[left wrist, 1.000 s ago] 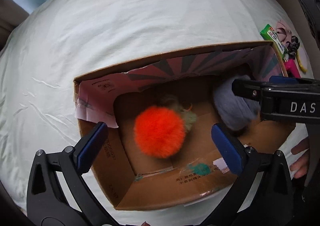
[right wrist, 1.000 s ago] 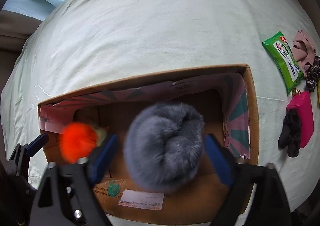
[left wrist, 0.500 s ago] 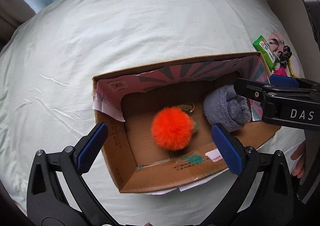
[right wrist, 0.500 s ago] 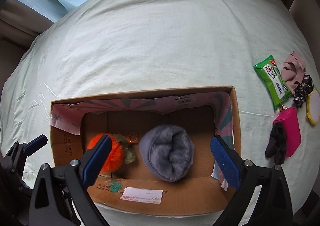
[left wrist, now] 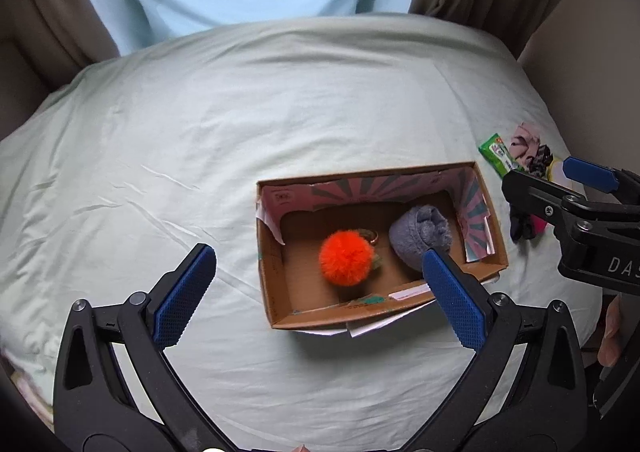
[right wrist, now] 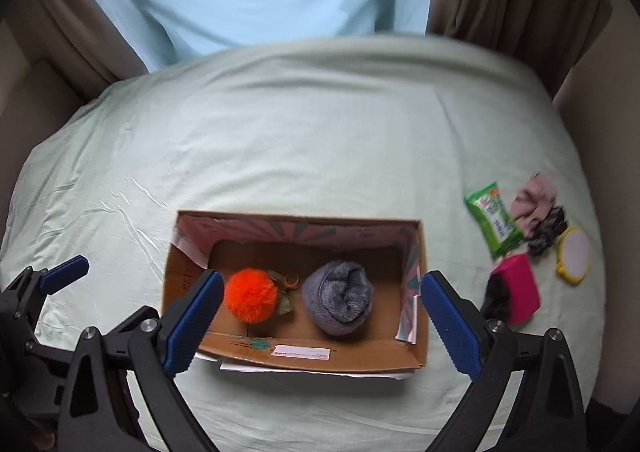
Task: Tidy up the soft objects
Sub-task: 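Open both tools to release the pompom and sock, then lift away, then move both tools toward the pink pouch and yellow mesh pad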
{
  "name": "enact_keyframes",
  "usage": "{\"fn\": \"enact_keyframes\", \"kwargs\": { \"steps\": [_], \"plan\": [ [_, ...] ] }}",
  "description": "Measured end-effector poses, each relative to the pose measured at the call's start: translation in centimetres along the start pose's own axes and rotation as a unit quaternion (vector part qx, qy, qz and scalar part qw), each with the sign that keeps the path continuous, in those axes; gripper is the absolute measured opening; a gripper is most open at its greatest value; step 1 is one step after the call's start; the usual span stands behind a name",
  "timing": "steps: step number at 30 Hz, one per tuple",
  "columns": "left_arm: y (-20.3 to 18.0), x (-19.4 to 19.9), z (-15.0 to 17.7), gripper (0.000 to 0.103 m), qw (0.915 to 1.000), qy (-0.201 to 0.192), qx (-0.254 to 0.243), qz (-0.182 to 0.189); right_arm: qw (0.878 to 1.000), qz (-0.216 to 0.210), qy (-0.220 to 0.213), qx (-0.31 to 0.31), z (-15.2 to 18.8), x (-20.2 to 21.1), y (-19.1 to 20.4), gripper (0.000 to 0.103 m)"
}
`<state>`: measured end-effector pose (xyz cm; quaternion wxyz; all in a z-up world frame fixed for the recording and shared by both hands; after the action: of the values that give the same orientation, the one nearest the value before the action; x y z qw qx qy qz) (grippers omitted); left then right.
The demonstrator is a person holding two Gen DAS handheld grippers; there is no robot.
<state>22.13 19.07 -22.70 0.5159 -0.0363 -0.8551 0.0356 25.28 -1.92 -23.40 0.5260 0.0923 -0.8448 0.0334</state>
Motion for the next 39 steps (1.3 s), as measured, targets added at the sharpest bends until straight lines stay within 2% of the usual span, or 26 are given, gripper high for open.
{"fn": "enact_keyframes", "kwargs": {
  "steps": [5, 13, 22, 27, 31, 39],
  "plan": [
    [0.4, 6.5, 0.4, 0.103, 0.9981, -0.061, 0.010, -0.010, 0.998, 0.025, -0.064, -0.004, 0.6, 6.8, 0.8, 0.098],
    [0.9, 14.7, 2.4, 0.103, 0.9910, -0.128, 0.039, -0.010, 0.986, 0.072, -0.149, 0.011, 3.3, 15.9, 2.3, 0.098],
    [-0.7, 18.9, 5.1, 0.103, 0.9859, -0.164, 0.036, 0.007, 0.973, 0.088, -0.211, 0.004, 6.7, 21.6, 1.9, 0.098],
    [-3.6, 20.0, 5.2, 0.103, 0.9832, -0.179, 0.031, 0.018, 0.969, 0.109, -0.220, -0.016, 8.9, 23.4, -0.7, 0.098],
    [-7.1, 20.1, 5.6, 0.103, 0.9823, -0.185, 0.023, 0.020, 0.965, 0.130, -0.224, -0.036, 10.9, 24.7, -4.3, 0.098],
    [-17.4, 18.3, 7.0, 0.103, 0.9851, -0.169, 0.019, 0.029, 0.965, 0.137, -0.214, -0.055, 14.3, 25.8, -13.5, 0.098]
  ]
}}
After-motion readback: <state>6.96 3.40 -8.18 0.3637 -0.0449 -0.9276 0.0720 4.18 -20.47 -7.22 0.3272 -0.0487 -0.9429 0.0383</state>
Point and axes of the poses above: each gripper's, at about its wrist camera, not at the fingertips, and x roughly against the way its jaws point, y to its left, z to its underside, the point moved 2 cm from there along -x, roughly the way its jaws point, and after that the axes turned 10 degrees about x, right-handed, at the moved point
